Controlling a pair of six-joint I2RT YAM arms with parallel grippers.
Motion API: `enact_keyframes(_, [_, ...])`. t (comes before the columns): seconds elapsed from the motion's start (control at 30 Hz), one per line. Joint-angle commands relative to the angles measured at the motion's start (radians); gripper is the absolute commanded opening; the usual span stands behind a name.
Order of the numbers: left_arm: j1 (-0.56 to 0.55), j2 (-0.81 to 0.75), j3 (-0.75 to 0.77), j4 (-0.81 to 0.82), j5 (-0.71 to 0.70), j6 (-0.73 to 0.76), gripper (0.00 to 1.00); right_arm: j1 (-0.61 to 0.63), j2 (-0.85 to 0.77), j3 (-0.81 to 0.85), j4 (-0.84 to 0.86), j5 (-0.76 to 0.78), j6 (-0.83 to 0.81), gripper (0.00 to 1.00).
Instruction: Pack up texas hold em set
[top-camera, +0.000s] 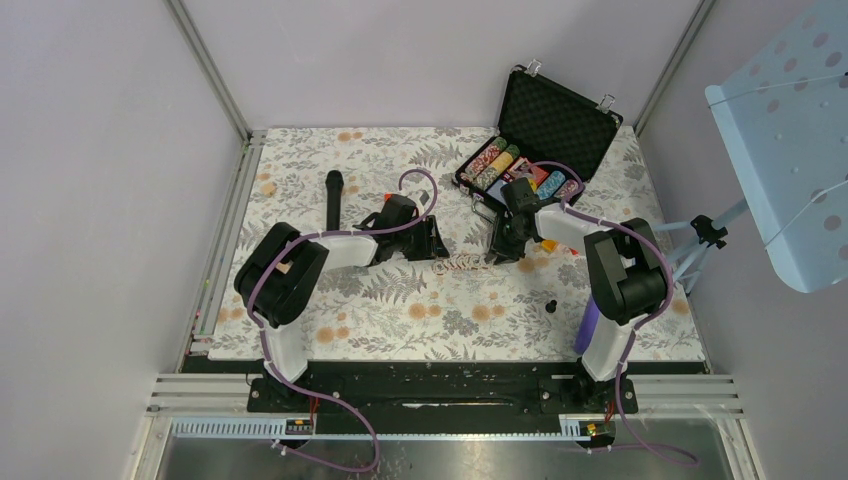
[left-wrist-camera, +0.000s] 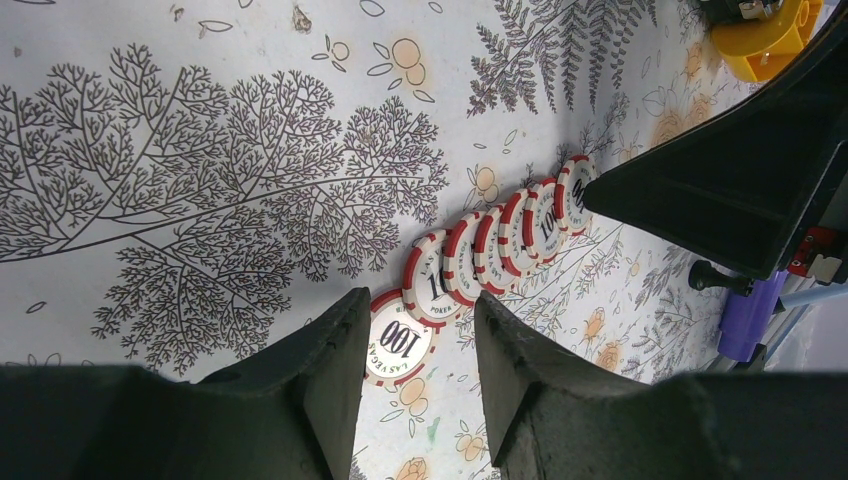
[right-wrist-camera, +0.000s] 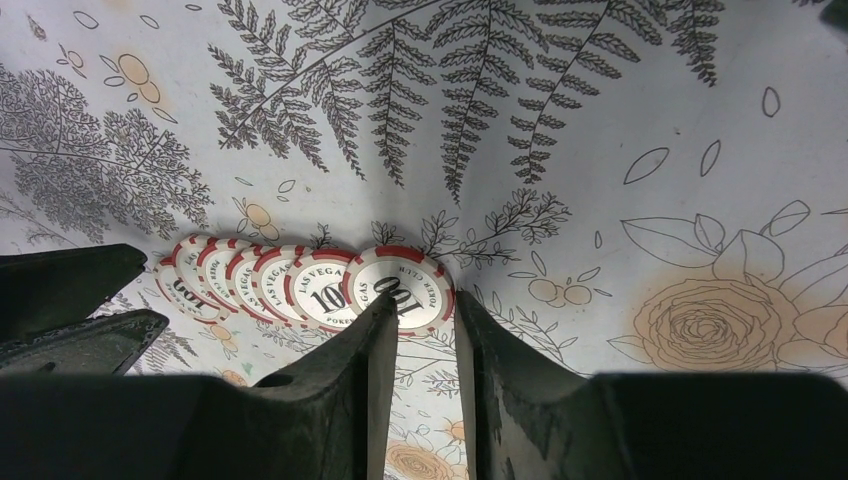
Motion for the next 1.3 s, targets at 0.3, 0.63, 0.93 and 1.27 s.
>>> enact_keyframes(0.3, [-0.004,-0.005,0.027,0.026,0.024,0.015,0.42,0.031,0.034,0.041,-0.061,0.018,-0.026,0.34])
enact_keyframes(0.63, [-0.004,-0.005,0.026,0.025,0.026,0.016,0.42,0.055,0.060,0.072,-0.074,0.016,-0.032,0.34])
enact_keyframes(0.93, [-0.004,-0.005,0.025,0.027,0.027,0.015,0.42,0.066,0.078,0.096,-0.079,0.005,-0.040,0.34])
enact_keyframes(1.27, [-0.004,-0.011,0.019,0.025,0.029,0.012,0.42,0.091,0.090,0.113,-0.080,-0.009,-0.032,0.34])
